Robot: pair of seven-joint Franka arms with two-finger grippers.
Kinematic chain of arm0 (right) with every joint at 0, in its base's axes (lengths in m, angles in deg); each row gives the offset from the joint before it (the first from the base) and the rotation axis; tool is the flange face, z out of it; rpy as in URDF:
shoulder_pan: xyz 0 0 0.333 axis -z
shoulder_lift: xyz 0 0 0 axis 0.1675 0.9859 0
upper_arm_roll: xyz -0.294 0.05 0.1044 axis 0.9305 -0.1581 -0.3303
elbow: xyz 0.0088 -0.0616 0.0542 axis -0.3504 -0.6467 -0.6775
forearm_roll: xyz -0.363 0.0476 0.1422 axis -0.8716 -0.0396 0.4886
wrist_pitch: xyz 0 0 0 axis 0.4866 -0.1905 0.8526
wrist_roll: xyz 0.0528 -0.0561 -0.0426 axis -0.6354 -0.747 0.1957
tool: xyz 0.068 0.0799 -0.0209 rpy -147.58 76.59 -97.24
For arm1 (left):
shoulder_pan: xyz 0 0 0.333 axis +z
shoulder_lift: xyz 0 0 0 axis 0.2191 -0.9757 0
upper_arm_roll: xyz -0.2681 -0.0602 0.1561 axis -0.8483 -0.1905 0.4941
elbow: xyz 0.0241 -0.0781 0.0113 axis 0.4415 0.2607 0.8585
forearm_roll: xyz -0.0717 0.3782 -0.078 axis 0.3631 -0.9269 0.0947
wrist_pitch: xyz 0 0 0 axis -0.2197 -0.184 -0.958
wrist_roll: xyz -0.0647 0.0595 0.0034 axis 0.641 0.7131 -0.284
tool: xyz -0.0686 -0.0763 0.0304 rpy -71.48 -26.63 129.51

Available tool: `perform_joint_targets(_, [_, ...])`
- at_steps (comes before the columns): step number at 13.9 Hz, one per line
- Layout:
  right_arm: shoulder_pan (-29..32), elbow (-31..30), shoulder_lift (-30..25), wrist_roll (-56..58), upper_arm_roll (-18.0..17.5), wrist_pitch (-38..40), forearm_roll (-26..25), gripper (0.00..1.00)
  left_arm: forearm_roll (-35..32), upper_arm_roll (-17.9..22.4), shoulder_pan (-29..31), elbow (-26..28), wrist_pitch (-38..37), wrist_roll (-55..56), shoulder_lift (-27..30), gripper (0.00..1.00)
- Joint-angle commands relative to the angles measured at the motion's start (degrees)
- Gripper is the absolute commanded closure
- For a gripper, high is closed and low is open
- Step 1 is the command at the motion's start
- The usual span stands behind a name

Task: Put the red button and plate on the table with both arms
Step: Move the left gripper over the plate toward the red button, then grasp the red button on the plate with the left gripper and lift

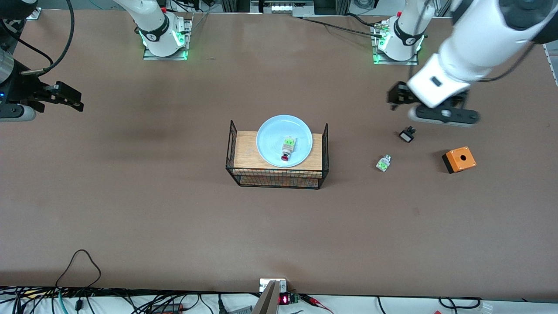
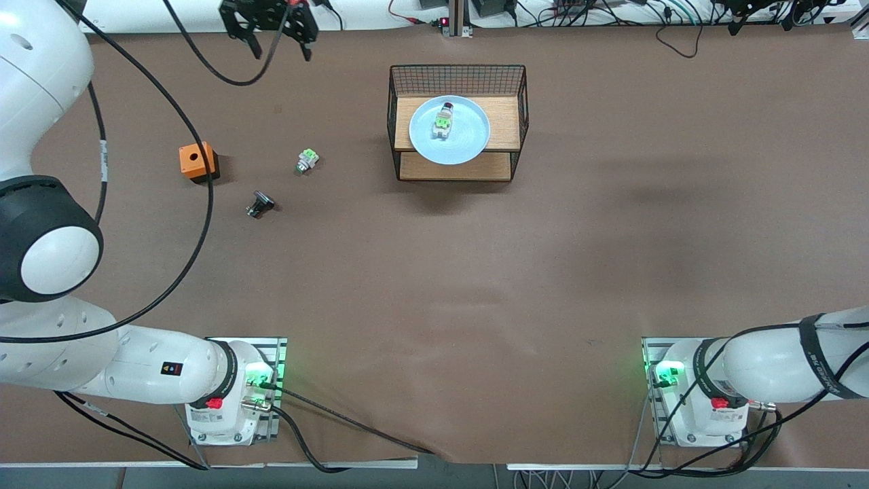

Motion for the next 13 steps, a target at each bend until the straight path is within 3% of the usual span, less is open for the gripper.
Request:
perform_joint_targets(1, [0.3,0.9,0.2,-0.2,0.1,0.1,0.9,0.0,4.0,-0.5,-1.4,-2.5,1.1,2.3,-4.5,0.0])
perform_joint_targets(6, [0.3,0.9,0.3,-0.2,0.1,0.0,0.9,0.0,4.4,-0.8,-9.7,-2.4,14.5,12.3,-10.2,0.0])
perform_joint_targets(13, [0.3,0.9,0.4,-0.2,0.1,-0.2,1.0,0.0,3.4,-0.7,-14.4,-2.1,28.6,12.7,-18.2,0.0])
